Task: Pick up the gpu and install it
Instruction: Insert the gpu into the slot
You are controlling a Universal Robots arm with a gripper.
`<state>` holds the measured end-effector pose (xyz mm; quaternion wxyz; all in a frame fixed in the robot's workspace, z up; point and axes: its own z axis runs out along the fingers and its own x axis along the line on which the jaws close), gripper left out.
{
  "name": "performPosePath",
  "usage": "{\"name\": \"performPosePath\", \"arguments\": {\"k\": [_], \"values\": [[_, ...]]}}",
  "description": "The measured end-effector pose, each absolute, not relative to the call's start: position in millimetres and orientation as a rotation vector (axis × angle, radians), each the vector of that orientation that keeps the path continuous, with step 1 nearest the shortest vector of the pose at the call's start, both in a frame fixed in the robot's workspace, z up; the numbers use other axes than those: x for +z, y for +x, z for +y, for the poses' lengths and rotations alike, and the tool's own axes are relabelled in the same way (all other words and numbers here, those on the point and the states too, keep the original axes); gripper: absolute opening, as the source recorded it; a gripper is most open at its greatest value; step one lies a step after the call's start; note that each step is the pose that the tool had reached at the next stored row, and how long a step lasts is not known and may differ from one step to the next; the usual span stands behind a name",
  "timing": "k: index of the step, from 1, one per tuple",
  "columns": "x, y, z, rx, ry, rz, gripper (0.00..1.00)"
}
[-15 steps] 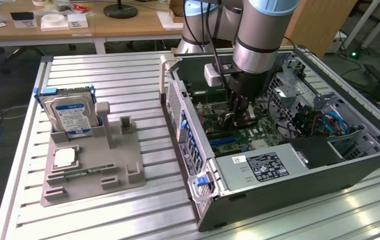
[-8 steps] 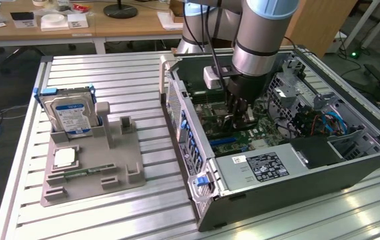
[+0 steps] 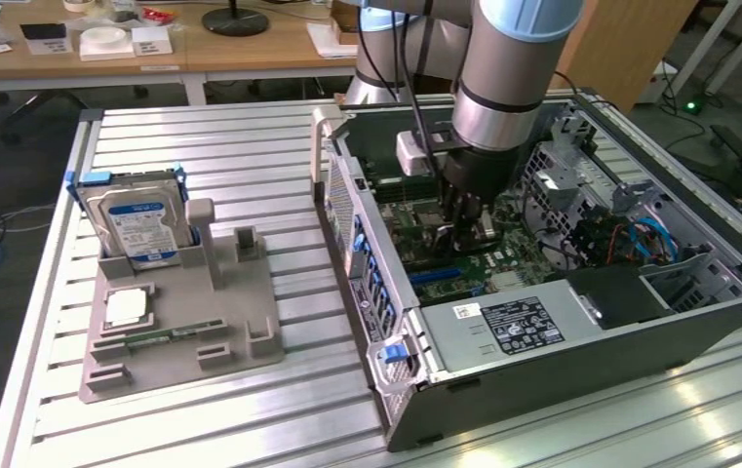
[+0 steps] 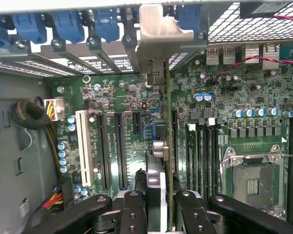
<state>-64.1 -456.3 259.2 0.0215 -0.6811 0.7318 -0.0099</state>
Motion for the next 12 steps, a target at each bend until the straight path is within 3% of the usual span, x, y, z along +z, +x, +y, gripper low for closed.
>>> {"name": "performPosePath", "arguments": {"k": [3,12], "values": [[259.0,-64.0,-457.2,-0.007,-2.101,2.258,0.28],[258.3,-64.1,-463.4,-0.005,-2.100,2.258,0.28]]}}
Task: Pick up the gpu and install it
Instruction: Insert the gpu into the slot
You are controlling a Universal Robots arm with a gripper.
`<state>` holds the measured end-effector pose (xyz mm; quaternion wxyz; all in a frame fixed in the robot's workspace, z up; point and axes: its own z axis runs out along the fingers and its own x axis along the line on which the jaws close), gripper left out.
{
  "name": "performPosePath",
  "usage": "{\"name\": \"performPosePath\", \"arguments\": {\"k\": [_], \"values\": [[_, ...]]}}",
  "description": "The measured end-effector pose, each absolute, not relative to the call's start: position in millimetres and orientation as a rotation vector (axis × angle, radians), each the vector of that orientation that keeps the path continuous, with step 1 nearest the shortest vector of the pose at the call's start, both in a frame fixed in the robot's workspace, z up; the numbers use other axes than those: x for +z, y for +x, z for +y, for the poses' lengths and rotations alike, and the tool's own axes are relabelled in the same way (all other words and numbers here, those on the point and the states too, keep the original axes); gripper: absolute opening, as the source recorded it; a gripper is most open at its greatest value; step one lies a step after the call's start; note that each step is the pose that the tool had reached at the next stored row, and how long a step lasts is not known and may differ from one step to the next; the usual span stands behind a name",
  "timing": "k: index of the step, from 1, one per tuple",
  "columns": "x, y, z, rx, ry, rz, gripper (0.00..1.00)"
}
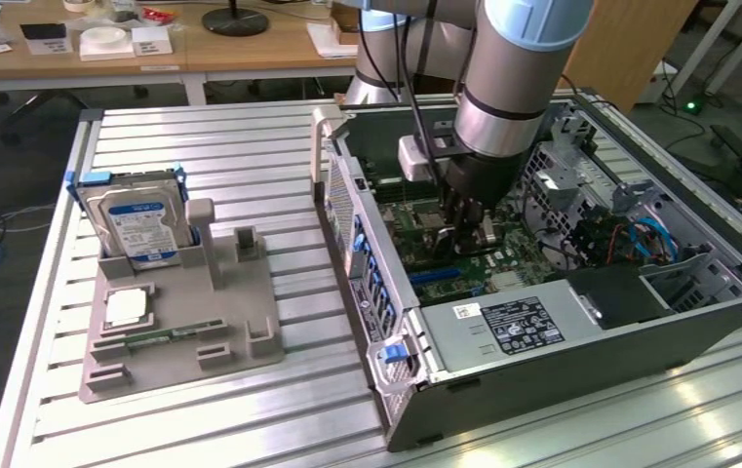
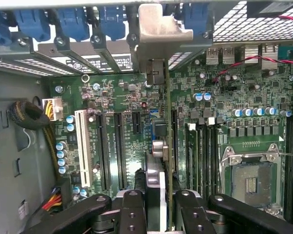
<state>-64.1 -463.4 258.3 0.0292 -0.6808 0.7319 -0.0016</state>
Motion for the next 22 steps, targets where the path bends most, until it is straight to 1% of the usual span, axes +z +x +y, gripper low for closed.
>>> {"name": "performPosePath", "arguments": {"k": [4,17,22], "values": [[257.0,-64.0,-463.4,0.006,-2.095,2.253,0.28],[255.5,-68.0,-465.2,0.007,-2.095,2.253,0.28],[250.7,-68.1,-465.1,0.007,-2.095,2.253,0.28]]}}
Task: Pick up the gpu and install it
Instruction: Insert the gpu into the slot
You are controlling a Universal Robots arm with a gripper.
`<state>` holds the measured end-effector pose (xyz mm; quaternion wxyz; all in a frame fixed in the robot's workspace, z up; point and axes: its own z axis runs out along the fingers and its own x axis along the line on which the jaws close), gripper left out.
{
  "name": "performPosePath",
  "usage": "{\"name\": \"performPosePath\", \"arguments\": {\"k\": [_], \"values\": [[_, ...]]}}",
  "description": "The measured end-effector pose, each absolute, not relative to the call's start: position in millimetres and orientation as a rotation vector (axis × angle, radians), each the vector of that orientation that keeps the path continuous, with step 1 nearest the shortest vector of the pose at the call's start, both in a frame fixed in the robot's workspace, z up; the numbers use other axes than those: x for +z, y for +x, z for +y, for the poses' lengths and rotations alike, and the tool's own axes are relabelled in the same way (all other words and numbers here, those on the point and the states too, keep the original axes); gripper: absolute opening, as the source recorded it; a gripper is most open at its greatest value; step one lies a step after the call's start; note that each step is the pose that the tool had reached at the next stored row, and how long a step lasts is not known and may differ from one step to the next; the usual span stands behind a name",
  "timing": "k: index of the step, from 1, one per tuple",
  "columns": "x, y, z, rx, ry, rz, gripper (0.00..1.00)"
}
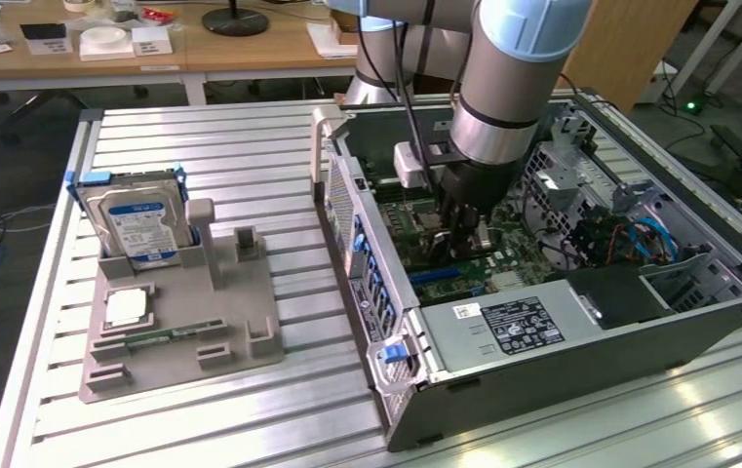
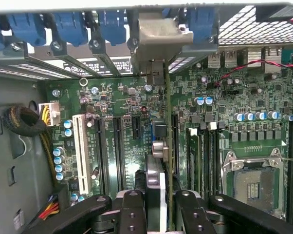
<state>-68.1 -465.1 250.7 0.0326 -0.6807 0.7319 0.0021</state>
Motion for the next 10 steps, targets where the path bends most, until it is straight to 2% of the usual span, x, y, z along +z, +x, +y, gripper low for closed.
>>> {"name": "performPosePath", "arguments": {"k": [10], "values": [[247.6,-68.1,-465.1,0.007,-2.095,2.253,0.28]]}}
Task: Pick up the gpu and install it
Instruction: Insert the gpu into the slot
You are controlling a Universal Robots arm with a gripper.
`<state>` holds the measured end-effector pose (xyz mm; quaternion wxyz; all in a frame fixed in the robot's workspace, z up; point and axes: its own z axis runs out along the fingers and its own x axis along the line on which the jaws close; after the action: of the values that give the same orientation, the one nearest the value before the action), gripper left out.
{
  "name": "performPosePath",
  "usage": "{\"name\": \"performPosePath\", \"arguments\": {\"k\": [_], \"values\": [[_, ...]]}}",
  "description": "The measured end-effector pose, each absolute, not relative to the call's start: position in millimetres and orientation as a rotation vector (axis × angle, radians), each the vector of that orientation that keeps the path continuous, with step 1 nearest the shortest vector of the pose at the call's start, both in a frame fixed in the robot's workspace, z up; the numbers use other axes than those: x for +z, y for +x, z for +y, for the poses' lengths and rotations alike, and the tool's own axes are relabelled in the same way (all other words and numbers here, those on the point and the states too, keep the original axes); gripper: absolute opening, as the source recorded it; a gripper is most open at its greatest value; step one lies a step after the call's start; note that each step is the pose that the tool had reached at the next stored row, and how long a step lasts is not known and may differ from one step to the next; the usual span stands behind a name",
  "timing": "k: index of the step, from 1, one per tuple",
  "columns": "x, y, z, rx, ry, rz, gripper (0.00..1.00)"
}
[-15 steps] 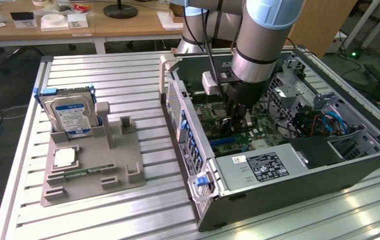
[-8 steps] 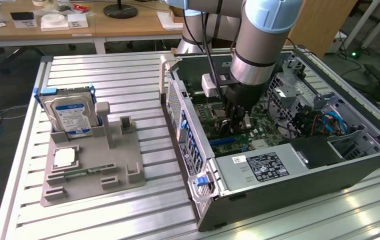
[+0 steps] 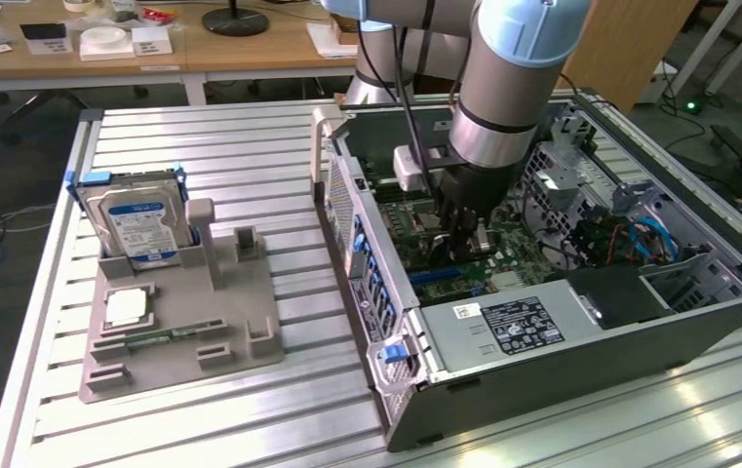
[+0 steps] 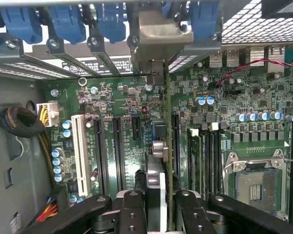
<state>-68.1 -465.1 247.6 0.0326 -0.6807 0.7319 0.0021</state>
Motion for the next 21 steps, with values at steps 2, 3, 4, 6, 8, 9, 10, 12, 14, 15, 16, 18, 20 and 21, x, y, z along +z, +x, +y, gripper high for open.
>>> {"name": "performPosePath", "arguments": {"k": [2,3,4,6,8,9,10,12,14,15,16,18,20,21], "values": [[247.0,-68.1,-465.1,0.007,-2.095,2.253,0.28],[246.7,-68.1,-465.1,0.007,-2.095,2.253,0.28],[246.5,-68.0,-465.0,0.006,-2.095,2.253,0.28],[246.2,-68.0,-464.9,0.006,-2.095,2.253,0.28],[246.1,-68.0,-464.9,0.006,-2.096,2.253,0.28],[245.8,-68.0,-464.6,0.006,-2.096,2.253,0.28],[245.5,-68.1,-464.2,0.004,-2.096,2.254,0.28],[245.1,-68.0,-462.2,-0.001,-2.099,2.256,0.28],[244.7,-67.9,-459.4,-0.007,-2.101,2.258,0.28],[244.6,-67.9,-458.5,-0.010,-2.102,2.260,0.28],[244.6,-67.8,-458.3,-0.011,-2.103,2.260,0.28],[244.6,-67.8,-458.3,-0.011,-2.103,2.260,0.28],[244.5,-67.7,-458.2,-0.011,-2.103,2.260,0.28],[244.3,-67.0,-457.9,-0.011,-2.103,2.260,0.28]]}}
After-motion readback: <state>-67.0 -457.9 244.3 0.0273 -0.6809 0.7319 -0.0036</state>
